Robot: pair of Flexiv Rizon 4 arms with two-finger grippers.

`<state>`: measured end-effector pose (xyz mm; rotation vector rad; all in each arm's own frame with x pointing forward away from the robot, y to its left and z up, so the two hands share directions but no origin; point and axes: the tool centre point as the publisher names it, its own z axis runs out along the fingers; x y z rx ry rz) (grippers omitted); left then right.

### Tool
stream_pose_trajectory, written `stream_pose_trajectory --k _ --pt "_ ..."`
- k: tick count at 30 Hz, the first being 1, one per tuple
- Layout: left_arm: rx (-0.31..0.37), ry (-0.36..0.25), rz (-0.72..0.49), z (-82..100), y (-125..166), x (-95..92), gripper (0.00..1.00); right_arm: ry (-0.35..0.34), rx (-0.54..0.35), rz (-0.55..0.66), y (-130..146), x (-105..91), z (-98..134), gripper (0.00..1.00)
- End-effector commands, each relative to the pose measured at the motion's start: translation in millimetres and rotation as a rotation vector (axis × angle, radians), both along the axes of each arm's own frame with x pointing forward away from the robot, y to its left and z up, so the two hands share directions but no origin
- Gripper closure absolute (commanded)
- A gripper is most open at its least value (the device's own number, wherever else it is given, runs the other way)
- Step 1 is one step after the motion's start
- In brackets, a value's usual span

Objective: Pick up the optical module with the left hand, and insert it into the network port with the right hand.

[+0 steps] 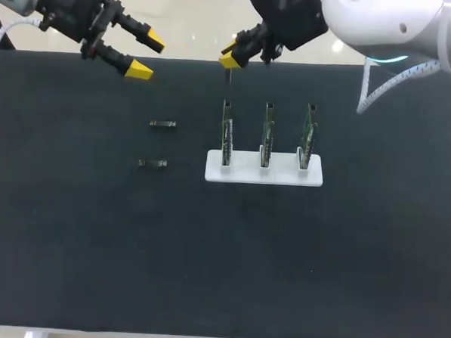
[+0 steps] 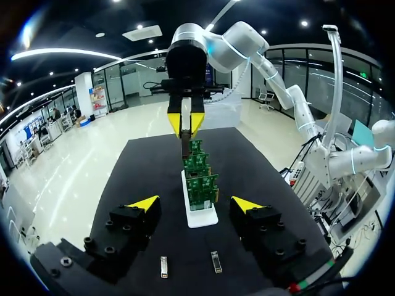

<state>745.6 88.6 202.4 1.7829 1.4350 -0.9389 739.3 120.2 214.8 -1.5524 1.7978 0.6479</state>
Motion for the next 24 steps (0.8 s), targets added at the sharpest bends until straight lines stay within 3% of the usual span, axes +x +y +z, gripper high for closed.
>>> stream_pose_trajectory --k 1,24 --pt "0.004 0.002 -0.002 0.5 -0.2 1.1 0.0 0.003 0.009 0.016 2.9 5.2 -6.1 1.0" --pt "0.004 0.002 -0.002 0.5 -0.2 1.1 0.0 -0.016 0.09 0.096 5.1 -9.2 -25.4 1.0"
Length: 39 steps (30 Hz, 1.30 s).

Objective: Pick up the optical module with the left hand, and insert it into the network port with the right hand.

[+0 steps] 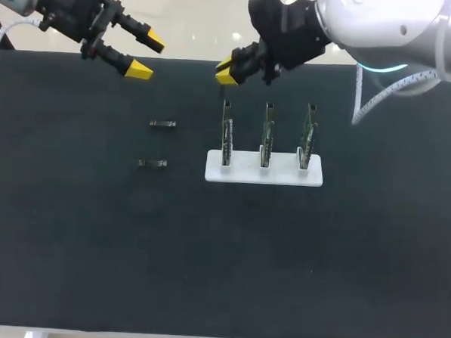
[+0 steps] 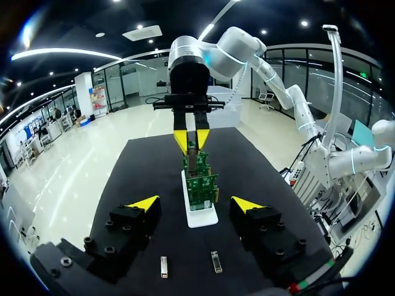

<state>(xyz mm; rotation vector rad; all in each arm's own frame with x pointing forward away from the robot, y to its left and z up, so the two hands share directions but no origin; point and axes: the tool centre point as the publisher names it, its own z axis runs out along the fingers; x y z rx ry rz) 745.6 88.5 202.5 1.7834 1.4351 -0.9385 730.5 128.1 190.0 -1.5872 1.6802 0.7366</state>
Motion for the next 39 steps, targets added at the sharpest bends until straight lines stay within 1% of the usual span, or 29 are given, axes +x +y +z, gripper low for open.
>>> stream_pose_trajectory --k 1,25,39 --pt "0.004 0.002 -0.002 0.4 -0.1 1.2 0.0 0.002 0.021 0.015 -2.9 -0.8 -0.3 1.0" --pt "0.004 0.002 -0.002 0.4 -0.1 1.2 0.0 -0.002 0.031 0.022 -9.2 -5.0 -3.5 1.0" --pt "0.004 0.002 -0.002 0.4 -0.1 1.2 0.0 -0.004 0.039 0.047 -11.0 -0.6 -6.0 1.0"
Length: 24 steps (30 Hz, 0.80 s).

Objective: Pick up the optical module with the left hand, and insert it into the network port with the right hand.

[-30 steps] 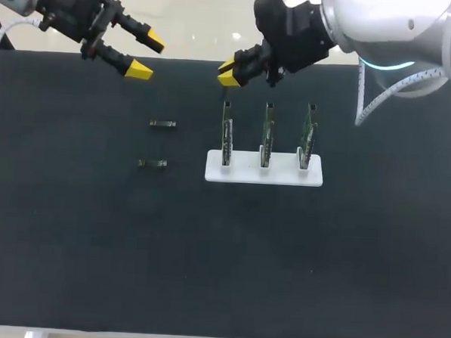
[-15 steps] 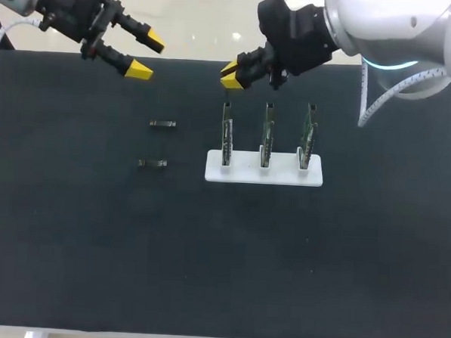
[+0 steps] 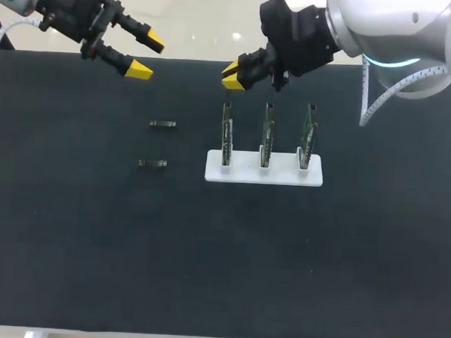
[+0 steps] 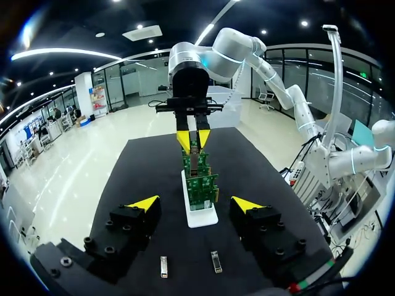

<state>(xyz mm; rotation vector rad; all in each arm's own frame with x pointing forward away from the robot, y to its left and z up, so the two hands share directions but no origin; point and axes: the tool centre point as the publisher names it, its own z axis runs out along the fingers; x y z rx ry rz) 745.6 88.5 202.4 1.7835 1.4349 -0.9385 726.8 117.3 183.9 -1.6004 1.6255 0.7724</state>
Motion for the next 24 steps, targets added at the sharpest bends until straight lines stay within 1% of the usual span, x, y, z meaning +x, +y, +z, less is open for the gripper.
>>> stream_pose_trajectory --k 1,12,24 --pt "0.004 0.002 -0.002 0.5 -0.1 1.1 0.0 0.005 0.004 0.009 -0.4 3.2 0.1 1.0" --pt "0.004 0.002 -0.002 0.5 -0.1 1.1 0.0 0.014 0.016 0.032 0.5 7.5 -1.0 1.0" --pt "0.004 0.002 -0.002 0.5 -0.1 1.1 0.0 0.023 0.012 0.044 2.3 5.0 0.5 1.0"
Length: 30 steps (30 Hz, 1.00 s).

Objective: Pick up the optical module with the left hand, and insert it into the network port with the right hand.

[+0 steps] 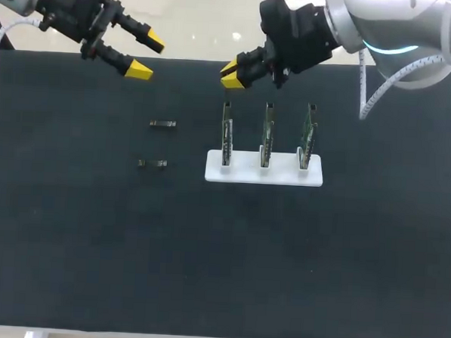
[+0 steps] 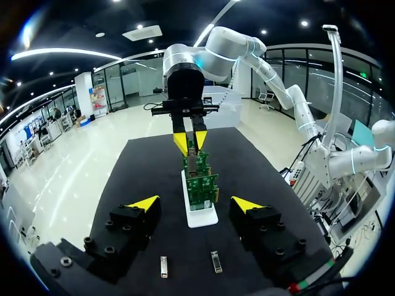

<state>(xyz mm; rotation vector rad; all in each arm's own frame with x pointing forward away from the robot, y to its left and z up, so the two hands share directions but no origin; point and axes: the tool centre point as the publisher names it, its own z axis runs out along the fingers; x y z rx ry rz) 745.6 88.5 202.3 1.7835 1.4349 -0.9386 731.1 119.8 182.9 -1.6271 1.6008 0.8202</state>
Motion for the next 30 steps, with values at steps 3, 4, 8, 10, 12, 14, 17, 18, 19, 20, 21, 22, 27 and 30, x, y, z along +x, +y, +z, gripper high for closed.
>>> stream_pose_trajectory --k 3,4,8,10,12,14,17,18,19,20,21,22,27,30 --pt "0.004 0.002 -0.002 0.6 -0.2 1.1 0.0 0.011 -0.002 0.001 -0.2 -0.3 2.2 1.0" --pt "0.004 0.002 -0.002 0.6 -0.2 1.1 0.0 0.012 -0.002 0.001 -0.3 -0.5 2.3 1.0" --pt "0.004 0.002 -0.002 0.6 -0.2 1.1 0.0 0.014 -0.001 0.0 -0.9 -1.1 1.6 1.0" --pt "0.004 0.002 -0.002 0.6 -0.2 1.1 0.0 0.014 0.001 -0.002 -1.3 -1.7 0.6 1.0" --pt "0.004 0.002 -0.002 0.6 -0.2 1.1 0.0 0.013 -0.001 -0.006 -1.4 -2.4 0.2 1.0" --pt "0.004 0.002 -0.002 0.6 -0.2 1.1 0.0 0.015 -0.003 -0.011 -1.6 -3.2 0.6 1.0" --pt "0.004 0.002 -0.002 0.6 -0.2 1.1 0.0 0.018 -0.009 -0.02 -2.0 -3.6 1.0 1.0" --pt "0.004 0.002 -0.002 0.6 -0.2 1.1 0.0 0.018 -0.01 -0.021 -2.1 -3.7 0.9 1.0" --pt "0.004 0.002 -0.002 0.6 -0.2 1.1 0.0 0.019 -0.011 -0.023 -2.4 -3.9 0.9 1.0" --pt "0.004 0.002 -0.002 0.6 -0.2 1.1 0.0 0.019 -0.012 -0.023 -2.6 -4.0 0.8 1.0" --pt "0.004 0.002 -0.002 0.6 -0.2 1.1 0.0 0.02 -0.012 -0.024 -2.7 -4.1 0.7 1.0" --pt "0.004 0.002 -0.002 0.6 -0.2 1.1 0.0 0.021 -0.013 -0.025 -2.8 -4.2 0.7 1.0" --pt "0.004 0.002 -0.002 0.6 -0.2 1.1 0.0 0.023 -0.017 -0.03 -2.9 -4.8 1.2 1.0" --pt "0.004 0.002 -0.002 0.6 -0.2 1.1 0.0 0.023 -0.017 -0.032 -2.9 -5.1 1.2 1.0"
